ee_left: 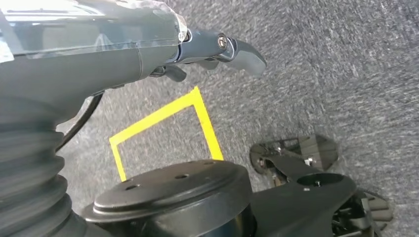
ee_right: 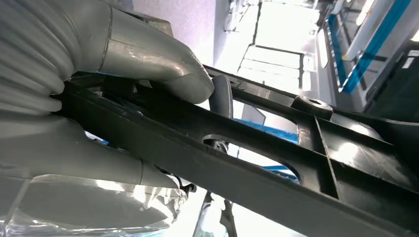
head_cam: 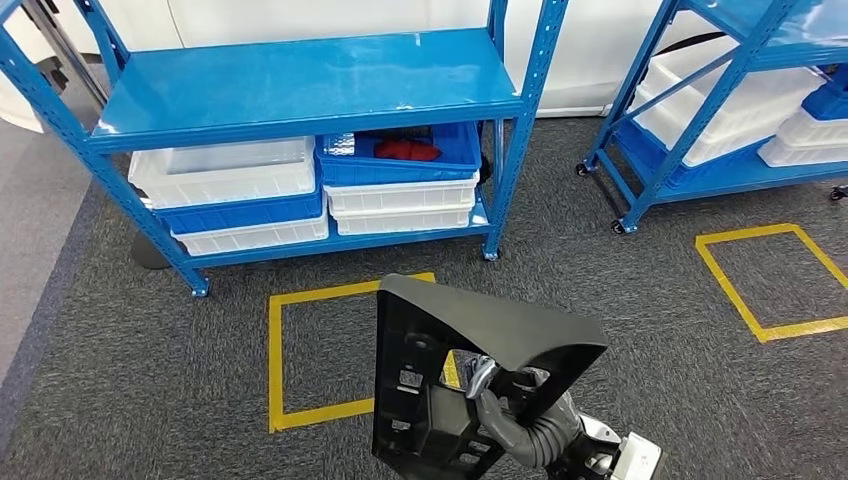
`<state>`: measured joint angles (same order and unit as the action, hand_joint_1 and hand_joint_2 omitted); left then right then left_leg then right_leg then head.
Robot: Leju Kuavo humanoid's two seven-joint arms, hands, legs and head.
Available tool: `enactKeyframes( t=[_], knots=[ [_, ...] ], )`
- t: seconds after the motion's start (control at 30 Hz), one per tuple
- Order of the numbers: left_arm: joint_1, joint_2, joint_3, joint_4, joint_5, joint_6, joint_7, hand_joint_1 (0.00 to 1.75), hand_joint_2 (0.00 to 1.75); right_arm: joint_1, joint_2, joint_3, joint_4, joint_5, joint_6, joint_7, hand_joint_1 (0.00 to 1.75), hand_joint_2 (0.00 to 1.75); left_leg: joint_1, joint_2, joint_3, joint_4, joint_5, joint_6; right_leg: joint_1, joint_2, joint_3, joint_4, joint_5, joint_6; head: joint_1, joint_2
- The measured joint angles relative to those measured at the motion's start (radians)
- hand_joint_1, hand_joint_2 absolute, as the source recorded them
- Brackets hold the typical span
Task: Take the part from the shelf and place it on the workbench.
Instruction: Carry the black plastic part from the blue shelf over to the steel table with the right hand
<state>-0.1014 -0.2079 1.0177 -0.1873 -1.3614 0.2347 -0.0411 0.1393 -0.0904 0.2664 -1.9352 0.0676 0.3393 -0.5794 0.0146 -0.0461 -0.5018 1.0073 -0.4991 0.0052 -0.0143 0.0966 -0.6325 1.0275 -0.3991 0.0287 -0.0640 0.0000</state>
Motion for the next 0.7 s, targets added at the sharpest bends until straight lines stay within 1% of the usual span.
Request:
enactKeyframes(
  t=[0.03,0.07,0.1,0.13,0.17,0.2,0.23,0.27,0.3,0.33,0.37,0.4,0.43,0.47,0.5,0.53,0.57,0.6,0.63,0.67,0.7],
  knots=[
    [0.000,0.000,-0.001,0.000,-0.002,0.001,0.000,0.00,1.75,0.006,0.000,-0.002,-0.004,0.001,-0.001,0.000,1.75,1.75,0.002,0.011,0.000,-0.004,0.005,0.008,0.000,-0.020,-0.009,0.017,-0.013,0.005,0.000,0.000],
    [0.002,0.000,-0.002,0.000,-0.002,0.001,0.001,0.00,1.75,0.011,0.000,-0.004,-0.007,0.001,-0.001,0.000,1.75,1.75,0.003,0.025,-0.002,-0.007,0.010,0.014,0.000,-0.046,-0.027,0.056,-0.040,0.008,0.000,0.000],
    [0.003,0.000,-0.002,0.000,-0.003,0.002,0.001,0.00,1.75,0.016,0.000,-0.006,-0.010,0.002,-0.002,0.000,1.75,1.75,0.001,0.038,-0.005,-0.008,0.012,0.018,0.000,-0.071,-0.052,0.115,-0.075,0.012,0.000,0.000],
    [0.005,0.001,-0.003,0.000,-0.002,0.002,0.002,0.00,1.75,0.020,0.000,-0.007,-0.012,0.003,-0.002,-0.001,1.75,1.75,-0.001,0.051,-0.009,-0.007,0.013,0.020,-0.001,-0.084,-0.083,0.184,-0.110,0.016,0.000,0.000],
    [0.007,0.001,-0.003,0.000,-0.002,0.002,0.002,0.00,1.75,0.026,0.000,-0.008,-0.013,0.003,-0.002,-0.001,1.75,1.75,-0.003,0.065,-0.012,-0.006,0.014,0.020,-0.002,-0.089,-0.107,0.244,-0.134,0.019,0.000,0.000],
    [0.007,0.001,-0.003,0.000,-0.002,0.003,0.002,0.00,1.75,0.032,0.000,-0.009,-0.014,0.004,-0.002,-0.002,1.75,1.75,-0.004,0.078,-0.015,-0.005,0.015,0.020,-0.003,-0.091,-0.116,0.275,-0.142,0.021,0.000,0.000],
    [0.007,0.002,-0.003,0.000,-0.002,0.003,0.003,0.00,1.75,0.036,0.000,-0.010,-0.015,0.004,-0.002,-0.002,1.75,1.75,-0.005,0.091,-0.016,-0.005,0.015,0.020,-0.003,-0.094,-0.105,0.267,-0.132,0.022,0.000,0.000],
    [0.007,0.002,-0.003,0.000,-0.002,0.003,0.004,0.00,1.75,0.040,0.000,-0.010,-0.016,0.005,-0.002,-0.002,1.75,1.75,-0.005,0.103,-0.016,-0.004,0.014,0.019,-0.003,-0.099,-0.073,0.218,-0.107,0.020,0.000,0.000],
    [0.007,0.002,-0.003,0.000,-0.002,0.003,0.007,0.00,1.75,0.043,0.000,-0.011,-0.018,0.005,-0.003,-0.003,1.75,1.75,-0.005,0.113,-0.014,-0.003,0.013,0.016,-0.002,-0.115,-0.027,0.145,-0.081,0.017,0.000,0.000],
    [0.007,0.002,-0.003,0.000,-0.002,0.002,0.012,0.00,1.75,0.045,0.000,-0.011,-0.020,0.006,-0.003,-0.004,1.75,1.75,-0.007,0.122,-0.012,-0.003,0.011,0.012,0.002,-0.132,0.012,0.078,-0.062,0.010,0.000,0.000],
    [0.007,0.002,-0.003,0.000,-0.003,0.001,0.018,0.00,1.75,0.047,0.001,-0.011,-0.023,0.006,-0.002,-0.005,1.75,1.75,-0.010,0.129,-0.011,-0.002,0.010,0.007,0.006,-0.144,0.040,0.028,-0.052,0.000,0.000,0.000],
    [0.007,0.003,-0.003,0.000,-0.004,-0.002,0.026,0.00,1.75,0.049,0.002,-0.011,-0.025,0.008,-0.002,-0.006,1.75,1.75,-0.012,0.135,-0.010,-0.002,0.009,0.001,0.011,-0.151,0.052,0.004,-0.051,-0.009,0.000,0.000],
    [0.006,0.004,-0.003,0.000,-0.005,-0.006,0.035,0.00,1.75,0.051,0.004,-0.011,-0.025,0.011,0.000,-0.007,1.75,1.75,-0.013,0.141,-0.009,-0.003,0.008,-0.004,0.014,-0.147,0.051,0.001,-0.052,-0.018,0.000,0.000],
    [0.005,0.004,-0.004,0.000,-0.007,-0.010,0.042,0.00,1.75,0.053,0.006,-0.011,-0.025,0.016,0.001,-0.007,1.75,1.75,-0.014,0.147,-0.006,-0.005,0.008,-0.010,0.014,-0.137,0.049,-0.001,-0.051,-0.025,0.000,0.000],
    [0.004,0.006,-0.004,0.000,-0.008,-0.012,0.048,0.00,1.75,0.054,0.008,-0.010,-0.025,0.022,0.003,-0.006,1.75,1.75,-0.013,0.148,-0.005,-0.004,0.005,-0.015,0.011,-0.130,0.049,-0.005,-0.049,-0.031,0.000,0.000],
    [0.003,0.007,-0.005,0.000,-0.008,-0.013,0.052,0.00,1.75,0.054,0.011,-0.008,-0.024,0.029,0.004,-0.005,1.75,1.75,-0.012,0.137,-0.007,0.007,-0.006,-0.021,0.008,-0.122,0.050,-0.009,-0.046,-0.038,0.000,0.000],
    [0.003,0.008,-0.005,0.000,-0.006,-0.011,0.053,0.00,1.75,0.052,0.014,-0.003,-0.023,0.035,0.005,-0.005,1.75,1.75,-0.011,0.118,-0.019,0.036,-0.027,-0.025,0.005,-0.114,0.050,-0.013,-0.042,-0.045,0.000,0.000],
    [0.002,0.009,-0.005,-0.001,-0.003,-0.007,0.050,0.00,1.75,0.049,0.018,0.002,-0.021,0.038,0.007,-0.005,1.75,1.75,-0.010,0.095,-0.041,0.087,-0.059,-0.028,0.003,-0.106,0.050,-0.016,-0.039,-0.050,0.000,0.000],
    [0.001,0.011,-0.005,-0.001,0.003,-0.002,0.044,0.00,1.75,0.047,0.020,0.008,-0.017,0.039,0.009,-0.008,1.75,1.75,-0.009,0.076,-0.069,0.153,-0.095,-0.031,0.004,-0.097,0.047,-0.016,-0.037,-0.054,0.000,0.000],
    [-0.001,0.013,-0.004,-0.001,0.010,0.005,0.035,0.00,1.75,0.044,0.021,0.014,-0.012,0.037,0.014,-0.013,1.75,1.75,-0.009,0.066,-0.098,0.220,-0.124,-0.032,0.005,-0.088,0.044,-0.015,-0.036,-0.056,0.000,0.000],
    [-0.003,0.015,-0.003,-0.001,0.016,0.013,0.025,0.00,1.75,0.041,0.022,0.019,-0.005,0.033,0.020,-0.019,1.75,1.75,-0.009,0.062,-0.117,0.266,-0.137,-0.033,0.005,-0.077,0.043,-0.014,-0.036,-0.057,0.000,0.000]
  ],
)
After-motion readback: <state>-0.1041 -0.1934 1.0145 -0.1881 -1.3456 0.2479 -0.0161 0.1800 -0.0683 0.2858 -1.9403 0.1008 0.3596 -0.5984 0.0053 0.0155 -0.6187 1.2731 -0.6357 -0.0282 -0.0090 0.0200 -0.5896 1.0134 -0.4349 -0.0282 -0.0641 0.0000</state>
